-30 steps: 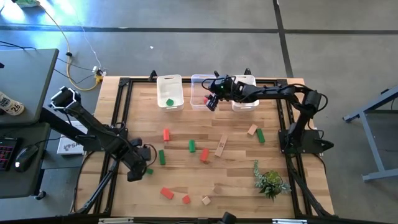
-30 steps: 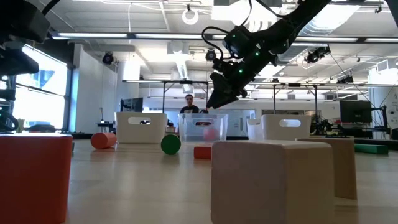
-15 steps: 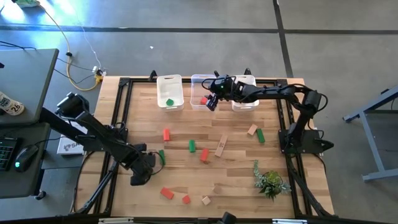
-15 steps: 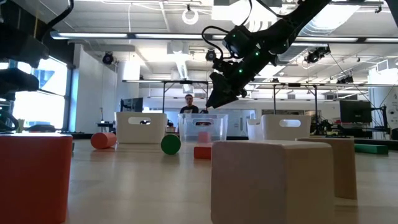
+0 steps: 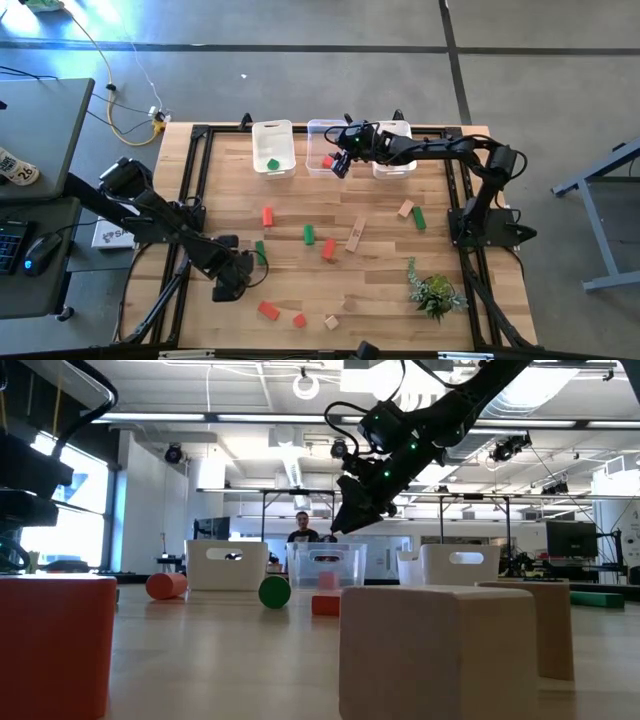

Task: Sort & place blocks by color
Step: Put the green block into the left white bin

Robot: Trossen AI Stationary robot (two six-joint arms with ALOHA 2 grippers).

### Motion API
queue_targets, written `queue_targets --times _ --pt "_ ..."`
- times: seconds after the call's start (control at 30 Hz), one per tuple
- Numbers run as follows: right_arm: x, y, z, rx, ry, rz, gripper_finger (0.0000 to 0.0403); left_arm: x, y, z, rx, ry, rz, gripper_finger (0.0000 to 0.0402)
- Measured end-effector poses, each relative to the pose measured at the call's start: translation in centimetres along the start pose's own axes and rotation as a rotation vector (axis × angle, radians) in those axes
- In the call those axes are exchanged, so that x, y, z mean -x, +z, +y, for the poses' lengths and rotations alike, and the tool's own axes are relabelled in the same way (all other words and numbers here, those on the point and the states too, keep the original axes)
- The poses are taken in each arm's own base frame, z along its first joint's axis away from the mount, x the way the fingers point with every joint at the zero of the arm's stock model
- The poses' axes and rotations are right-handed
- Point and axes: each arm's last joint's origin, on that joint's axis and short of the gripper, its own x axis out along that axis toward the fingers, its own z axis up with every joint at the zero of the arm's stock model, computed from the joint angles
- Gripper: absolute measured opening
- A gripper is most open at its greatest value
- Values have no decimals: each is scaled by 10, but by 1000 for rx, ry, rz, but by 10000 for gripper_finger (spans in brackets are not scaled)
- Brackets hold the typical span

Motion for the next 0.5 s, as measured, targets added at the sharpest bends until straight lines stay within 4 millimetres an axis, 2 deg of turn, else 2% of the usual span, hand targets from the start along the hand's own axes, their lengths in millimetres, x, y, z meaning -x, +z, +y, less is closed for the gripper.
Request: queue_targets --times 0.23,0.5 --pt "10 7 11 78 13 -31 204 7 -1 2 4 -14 -37 76" --pt "45 25 31 114 50 -106 204 8 1 4 4 -14 -41 70"
